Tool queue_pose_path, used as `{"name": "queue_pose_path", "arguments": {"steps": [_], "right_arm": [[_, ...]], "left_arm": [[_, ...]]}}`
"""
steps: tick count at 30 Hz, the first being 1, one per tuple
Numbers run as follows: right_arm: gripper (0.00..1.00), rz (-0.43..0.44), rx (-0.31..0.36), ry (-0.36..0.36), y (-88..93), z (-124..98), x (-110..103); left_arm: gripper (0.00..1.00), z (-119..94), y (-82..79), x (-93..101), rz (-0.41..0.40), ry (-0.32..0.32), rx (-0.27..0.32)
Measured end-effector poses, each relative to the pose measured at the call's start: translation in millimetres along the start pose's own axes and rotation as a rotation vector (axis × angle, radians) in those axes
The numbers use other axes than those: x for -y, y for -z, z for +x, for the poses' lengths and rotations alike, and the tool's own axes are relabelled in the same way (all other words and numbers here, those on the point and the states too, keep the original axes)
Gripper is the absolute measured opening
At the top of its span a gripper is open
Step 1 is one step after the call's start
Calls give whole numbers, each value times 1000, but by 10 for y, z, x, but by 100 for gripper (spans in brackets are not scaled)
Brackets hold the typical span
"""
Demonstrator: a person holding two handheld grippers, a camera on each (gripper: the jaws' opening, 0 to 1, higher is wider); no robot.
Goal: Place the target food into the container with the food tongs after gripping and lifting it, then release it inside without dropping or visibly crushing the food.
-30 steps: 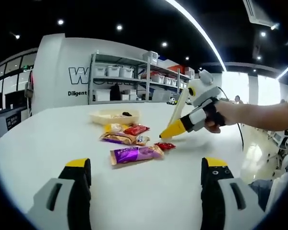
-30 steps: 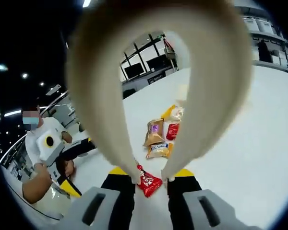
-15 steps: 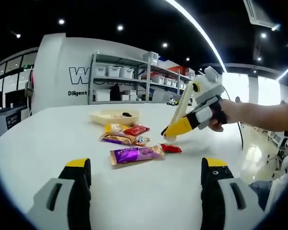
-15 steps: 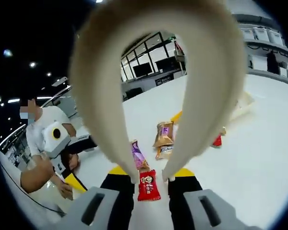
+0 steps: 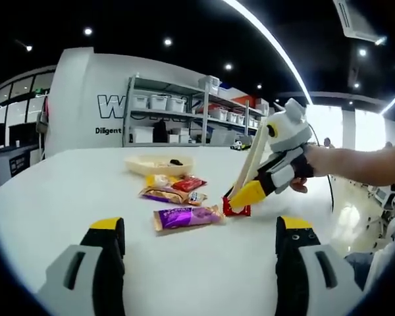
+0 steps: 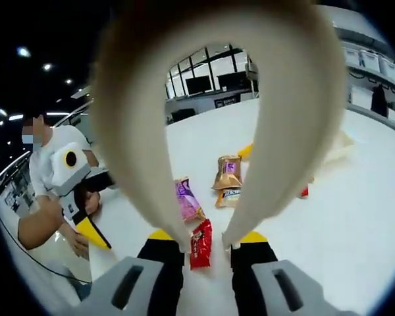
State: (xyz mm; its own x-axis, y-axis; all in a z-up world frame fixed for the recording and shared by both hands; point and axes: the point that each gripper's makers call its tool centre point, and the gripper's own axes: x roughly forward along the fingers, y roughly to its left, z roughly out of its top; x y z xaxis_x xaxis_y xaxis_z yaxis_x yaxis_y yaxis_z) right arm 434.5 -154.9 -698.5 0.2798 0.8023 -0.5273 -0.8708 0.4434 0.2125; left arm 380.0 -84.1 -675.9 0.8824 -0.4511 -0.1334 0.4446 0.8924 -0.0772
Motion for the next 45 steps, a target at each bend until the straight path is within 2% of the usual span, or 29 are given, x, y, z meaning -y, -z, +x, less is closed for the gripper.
{"name": "queue_pose_path", "arguments": {"steps": [9, 16, 26, 32, 37, 39, 40, 42, 43, 45], "right_arm": [[13, 44, -11, 5, 26, -5, -9], [14, 64, 26, 12, -25, -136, 6], [14, 110, 80, 37, -191, -282, 203], [14, 123, 58, 63, -140, -242, 311], [16, 131, 65, 67, -139, -251, 303], [19, 133, 60, 49, -131, -233, 237], [20, 134, 48, 57, -107, -210, 214], [21, 62, 48, 128, -104, -205, 290], [21, 43, 21, 159, -59, -199, 292], [21, 38, 21, 165, -50, -162, 262]], "left_arm": [[94, -1, -9, -16, -6, -7, 6], [94, 1, -4, -29, -22, -9, 3], [94, 5, 4, -30, -16, -12, -3], [94, -3, -2, -31, -22, -11, 1], [94, -5, -1, -29, -25, -8, 1], [94, -3, 1, -21, -20, -6, 1], [94, -4, 2, -20, -17, -7, 1], [94, -4, 0, -20, -17, -7, 2], [94, -5, -3, -17, -17, -6, 4], [94, -6, -3, -17, -18, -7, 3]]}}
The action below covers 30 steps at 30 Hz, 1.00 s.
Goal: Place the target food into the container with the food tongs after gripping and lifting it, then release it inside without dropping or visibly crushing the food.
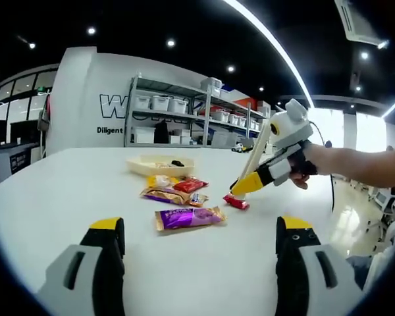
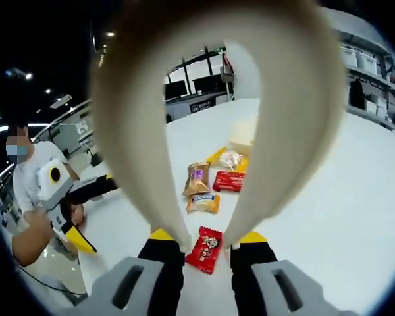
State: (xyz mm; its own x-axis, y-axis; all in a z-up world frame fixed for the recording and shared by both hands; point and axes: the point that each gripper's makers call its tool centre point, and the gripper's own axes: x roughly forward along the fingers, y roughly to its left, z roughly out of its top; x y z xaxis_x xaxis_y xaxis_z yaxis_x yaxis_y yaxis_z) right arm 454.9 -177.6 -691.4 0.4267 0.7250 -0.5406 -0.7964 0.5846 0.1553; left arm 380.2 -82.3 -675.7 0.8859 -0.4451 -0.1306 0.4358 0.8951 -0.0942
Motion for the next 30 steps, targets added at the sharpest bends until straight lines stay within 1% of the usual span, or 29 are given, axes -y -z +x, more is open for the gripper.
{"name": "queue_pose_path", "arguments": {"steps": [1, 5, 9, 10, 14, 16, 17, 18, 19, 21, 22, 24, 26, 28, 30], "right_arm": [[22, 12, -11, -1, 25, 30, -15], [21, 3, -7, 16, 12, 59, -3], [19, -13, -40, 29, 73, 89, 13], [18, -15, -31, 29, 57, 86, 15], [14, -17, -32, 31, 60, 79, 23], [12, 18, -14, 43, 48, 69, 34], [12, 0, 5, 65, 45, 73, 77], [12, 3, 18, 63, 33, 71, 82], [12, 21, 21, 59, 37, 65, 83], [12, 96, 32, 12, 26, 57, 41], [12, 103, 32, 12, 21, 48, 62], [13, 104, 43, 14, -30, 18, 110], [13, 120, 47, 8, -75, -11, 114], [13, 169, 88, -21, -259, -82, 102], [13, 175, 121, -32, -427, -152, 105]], "left_arm": [[94, 1, 2, -1, -1, 1, -1], [94, 3, 4, 1, 0, 2, -2], [94, 2, 5, 0, 1, 2, -2], [94, 2, 5, 0, 0, 1, -2], [94, 2, 7, 2, 3, 0, -2], [94, 1, 13, 3, 6, -2, -5], [94, 2, 12, 2, 8, -2, -4], [94, 1, 10, -3, 7, -4, -3], [94, -1, 8, -7, 6, -5, -2], [94, -3, 1, -13, 1, -7, 3], [94, -3, 3, -15, 1, -7, 2], [94, -4, 1, -21, -1, -9, 3], [94, -7, -11, -29, -3, -13, 10], [94, -9, -17, -35, -10, -15, 13], [94, -9, -16, -40, -11, -16, 12]]}}
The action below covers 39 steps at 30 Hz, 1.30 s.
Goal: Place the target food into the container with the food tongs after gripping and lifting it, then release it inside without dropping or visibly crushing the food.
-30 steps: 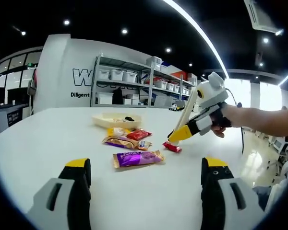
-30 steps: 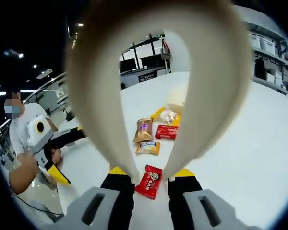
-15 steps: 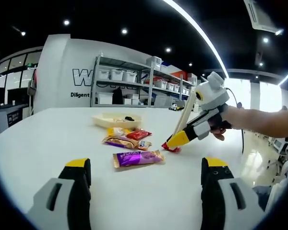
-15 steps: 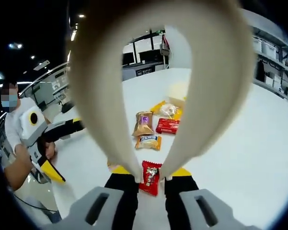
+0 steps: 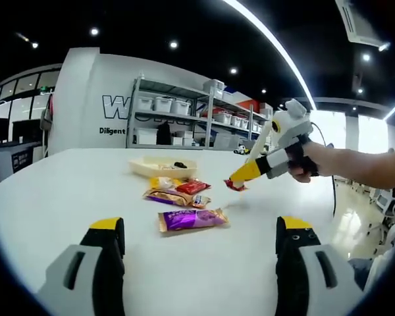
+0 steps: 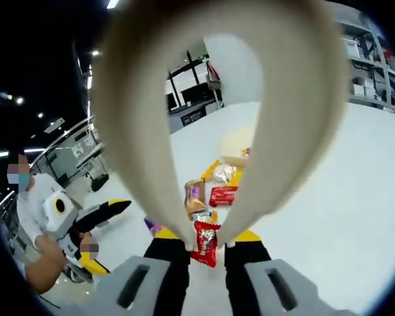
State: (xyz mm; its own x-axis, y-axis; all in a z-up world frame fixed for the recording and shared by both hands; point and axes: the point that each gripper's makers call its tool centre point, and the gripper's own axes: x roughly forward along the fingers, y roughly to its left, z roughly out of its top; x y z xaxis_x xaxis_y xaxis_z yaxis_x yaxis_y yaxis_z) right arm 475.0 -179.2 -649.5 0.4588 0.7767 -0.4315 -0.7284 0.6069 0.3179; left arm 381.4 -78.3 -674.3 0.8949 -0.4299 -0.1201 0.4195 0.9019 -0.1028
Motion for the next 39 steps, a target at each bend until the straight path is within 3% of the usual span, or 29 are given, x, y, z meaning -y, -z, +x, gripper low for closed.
{"name": "queue_pose_path", "arguments": {"steps": [4, 9, 19, 24, 26, 35, 39], "right_arm": [[13, -62, 10, 13, -250, -58, -15], [14, -104, 14, 21, -434, -101, -42], [14, -106, 3, 28, -385, -57, -14], [14, -96, 3, 43, -478, -3, 100], [14, -84, 9, 41, -517, 12, 113], [14, -95, 15, 60, -786, 173, 169], [14, -89, 9, 85, -881, 333, 372]], "left_arm": [[94, 4, 4, 8, 3, 3, -3], [94, 25, 29, 0, -24, 11, -23], [93, -13, -108, -86, 15, -9, 54], [93, -2, -102, -96, -17, -9, 48], [94, 20, -53, -105, -39, -12, 18], [95, 16, -27, -75, -29, -12, 7], [94, 25, -17, -56, -5, -13, 3]]}}
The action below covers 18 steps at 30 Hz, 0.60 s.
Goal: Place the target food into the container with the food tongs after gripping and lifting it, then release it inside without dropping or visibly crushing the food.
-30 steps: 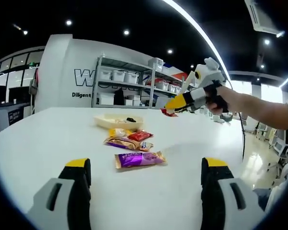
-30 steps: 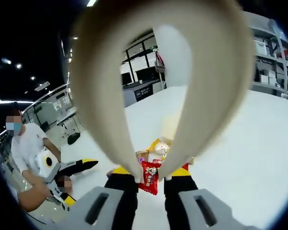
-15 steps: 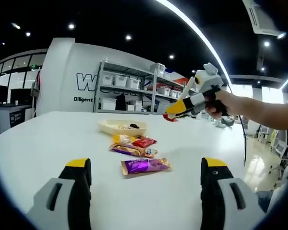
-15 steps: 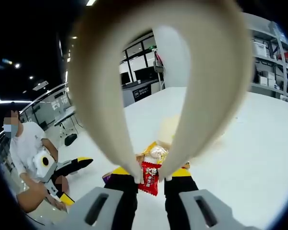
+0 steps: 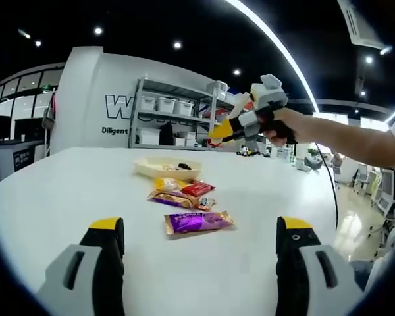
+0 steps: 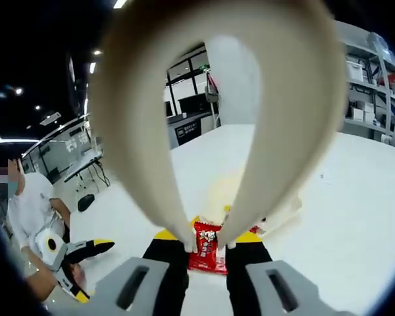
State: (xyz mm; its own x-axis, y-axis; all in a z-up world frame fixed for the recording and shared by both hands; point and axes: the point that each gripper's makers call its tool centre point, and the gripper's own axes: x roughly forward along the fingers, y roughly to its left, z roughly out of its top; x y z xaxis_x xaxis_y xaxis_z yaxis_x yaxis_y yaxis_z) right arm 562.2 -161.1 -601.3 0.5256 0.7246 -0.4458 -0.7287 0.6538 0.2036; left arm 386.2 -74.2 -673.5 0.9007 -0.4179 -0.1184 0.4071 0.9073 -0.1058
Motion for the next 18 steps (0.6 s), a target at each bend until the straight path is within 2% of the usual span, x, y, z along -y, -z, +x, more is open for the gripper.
{"name": "queue_pose_path", "arguments": {"steps": [6, 15, 18], "right_arm": [[14, 2, -20, 49, 2, 225, 220], [14, 1, -55, 77, 143, 533, 330], [15, -3, -48, 95, 116, 636, 373]], "left_arm": [[94, 0, 13, -1, 2, -2, -7], [94, 8, 23, 27, 16, 5, -13], [94, 14, 27, 37, 17, 11, -15]]}}
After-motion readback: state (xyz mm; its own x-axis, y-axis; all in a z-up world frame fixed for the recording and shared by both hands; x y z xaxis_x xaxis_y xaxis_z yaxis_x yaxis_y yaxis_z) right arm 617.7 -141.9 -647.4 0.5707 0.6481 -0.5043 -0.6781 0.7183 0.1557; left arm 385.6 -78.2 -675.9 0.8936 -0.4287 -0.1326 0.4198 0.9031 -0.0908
